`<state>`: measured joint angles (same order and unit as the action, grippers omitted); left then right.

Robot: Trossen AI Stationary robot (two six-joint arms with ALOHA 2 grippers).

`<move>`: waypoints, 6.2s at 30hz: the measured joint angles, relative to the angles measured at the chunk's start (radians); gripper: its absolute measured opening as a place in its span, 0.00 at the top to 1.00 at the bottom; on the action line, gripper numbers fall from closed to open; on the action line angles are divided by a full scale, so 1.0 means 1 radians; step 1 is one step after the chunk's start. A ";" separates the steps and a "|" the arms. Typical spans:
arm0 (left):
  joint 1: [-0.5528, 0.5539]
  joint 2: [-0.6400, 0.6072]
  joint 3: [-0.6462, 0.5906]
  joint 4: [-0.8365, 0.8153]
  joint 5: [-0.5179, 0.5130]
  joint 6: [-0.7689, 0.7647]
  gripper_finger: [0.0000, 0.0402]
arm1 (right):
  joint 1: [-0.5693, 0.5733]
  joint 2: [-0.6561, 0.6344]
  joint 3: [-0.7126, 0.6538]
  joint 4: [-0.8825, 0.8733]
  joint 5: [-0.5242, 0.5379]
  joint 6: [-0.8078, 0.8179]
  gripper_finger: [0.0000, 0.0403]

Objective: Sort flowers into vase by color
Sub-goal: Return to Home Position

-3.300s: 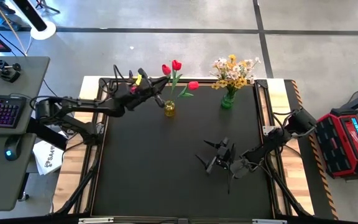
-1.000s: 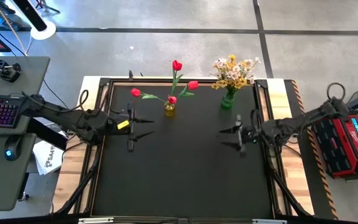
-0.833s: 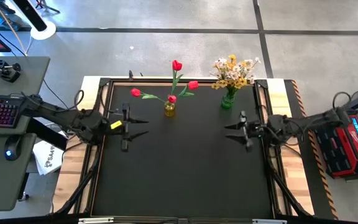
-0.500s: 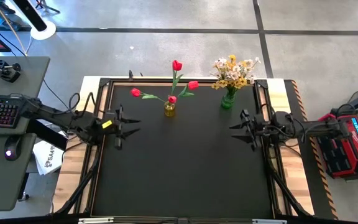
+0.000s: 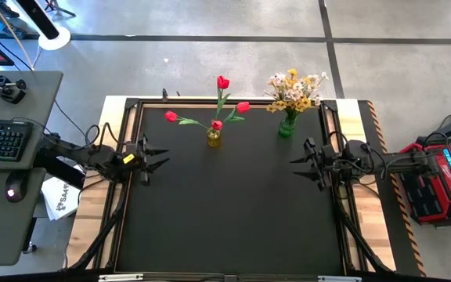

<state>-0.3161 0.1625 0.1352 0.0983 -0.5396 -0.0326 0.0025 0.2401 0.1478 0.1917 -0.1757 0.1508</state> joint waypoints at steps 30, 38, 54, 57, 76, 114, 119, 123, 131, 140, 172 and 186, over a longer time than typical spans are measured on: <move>0.348 -0.143 -0.124 -0.025 0.309 -0.024 0.98 | 0.031 -0.232 -0.052 -0.211 -0.030 0.009 0.74; 0.347 -0.140 -0.124 -0.027 0.321 -0.018 0.98 | 0.040 -0.230 -0.138 -0.054 -0.031 -0.016 0.82; 0.347 -0.135 -0.124 -0.051 0.319 -0.042 0.98 | 0.044 -0.221 -0.137 -0.151 0.004 0.058 0.85; 0.347 -0.135 -0.124 -0.050 0.318 -0.042 0.98 | 0.044 -0.221 -0.137 -0.151 0.004 0.053 0.85; 0.345 -0.124 -0.123 -0.074 0.613 0.010 0.98 | 0.044 -0.221 -0.137 -0.159 0.012 0.005 0.85; 0.345 -0.125 -0.123 -0.074 0.607 -0.017 0.98 | 0.030 -0.221 -0.137 -0.106 0.280 -0.171 0.85; 0.345 -0.125 -0.123 -0.074 0.607 -0.017 0.98 | 0.029 -0.217 -0.137 -0.140 0.431 -0.113 0.85; 0.345 -0.125 -0.123 -0.074 0.606 -0.017 0.98 | 0.029 -0.207 -0.137 -0.141 0.407 -0.105 0.85; 0.346 -0.125 -0.123 -0.074 0.606 -0.017 0.98 | 0.029 -0.207 -0.138 -0.140 0.406 -0.106 0.85; 0.345 -0.125 -0.123 -0.074 0.607 -0.017 0.98 | 0.029 -0.207 -0.138 -0.140 0.404 -0.106 0.85; 0.346 -0.125 -0.123 -0.074 0.607 -0.017 0.98 | 0.029 -0.207 -0.139 -0.140 0.404 -0.106 0.85; 0.346 -0.125 -0.123 -0.074 0.607 -0.017 0.98 | 0.029 -0.207 -0.139 -0.139 0.404 -0.106 0.85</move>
<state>0.0295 0.0376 0.0120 0.0239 0.0669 -0.0494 0.0315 0.0334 0.0090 0.0525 0.2287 0.0444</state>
